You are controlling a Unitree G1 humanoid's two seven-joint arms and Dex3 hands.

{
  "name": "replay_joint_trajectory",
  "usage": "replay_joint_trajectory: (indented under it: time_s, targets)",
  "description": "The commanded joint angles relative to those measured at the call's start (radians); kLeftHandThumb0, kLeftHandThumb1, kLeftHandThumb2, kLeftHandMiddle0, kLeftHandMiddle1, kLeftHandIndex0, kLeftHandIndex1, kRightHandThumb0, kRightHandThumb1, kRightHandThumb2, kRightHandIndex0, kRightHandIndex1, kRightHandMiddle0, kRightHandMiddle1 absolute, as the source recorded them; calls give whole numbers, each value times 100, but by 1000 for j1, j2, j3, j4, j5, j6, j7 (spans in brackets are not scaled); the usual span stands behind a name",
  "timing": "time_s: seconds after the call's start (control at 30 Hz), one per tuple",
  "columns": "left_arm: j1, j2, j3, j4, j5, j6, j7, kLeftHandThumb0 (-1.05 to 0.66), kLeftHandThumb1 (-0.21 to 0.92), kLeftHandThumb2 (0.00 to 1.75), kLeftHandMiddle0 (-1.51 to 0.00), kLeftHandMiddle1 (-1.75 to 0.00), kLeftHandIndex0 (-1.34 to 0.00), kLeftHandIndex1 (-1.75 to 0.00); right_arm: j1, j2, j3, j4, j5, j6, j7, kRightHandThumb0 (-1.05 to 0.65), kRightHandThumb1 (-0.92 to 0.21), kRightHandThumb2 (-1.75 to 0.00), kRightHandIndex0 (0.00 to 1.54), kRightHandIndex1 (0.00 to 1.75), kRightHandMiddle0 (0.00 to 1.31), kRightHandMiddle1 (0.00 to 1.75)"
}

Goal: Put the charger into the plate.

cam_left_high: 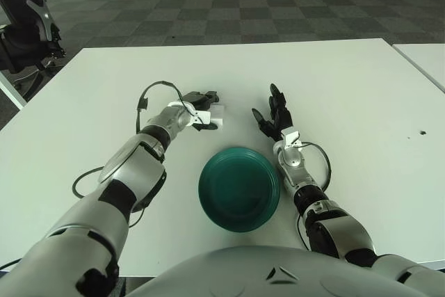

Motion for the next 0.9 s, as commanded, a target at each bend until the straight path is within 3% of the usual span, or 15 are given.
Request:
replay_joint_trajectory:
  time_s: [0.0, 0.27, 0.57, 0.73, 0.83, 0.87]
  targets:
    - [124, -47, -85, 64, 96, 69, -13, -105, 92, 37, 0, -87, -7, -122, 197, -8, -12, 163, 6, 119, 3, -76, -90, -26, 4, 0, 0, 16]
    - [183, -78, -127, 73, 128, 131, 78, -96, 92, 30, -1, -102, -6, -124, 204, -9, -2, 164, -7, 110, -6, -78, -91, -26, 5, 1, 0, 19]
    - [217, -104, -150, 79, 120, 158, 74, -86, 92, 24, -4, -111, -4, -128, 213, -13, -2, 168, -6, 106, 0, -81, -91, -26, 6, 1, 0, 22]
    - [228, -106, -148, 79, 112, 161, 57, -84, 92, 21, -1, -143, -7, -140, 216, -12, -3, 169, -4, 105, -1, -79, -91, -25, 6, 1, 0, 23]
    - [235, -108, -139, 80, 101, 167, 30, -82, 92, 21, -1, -162, -10, -157, 216, -14, -5, 168, -2, 108, 3, -80, -91, -25, 6, 1, 0, 21]
    - [236, -109, -137, 81, 98, 169, 23, -80, 92, 20, -9, -166, -15, -163, 216, -14, -5, 168, -1, 108, 4, -81, -92, -25, 5, 1, 0, 20]
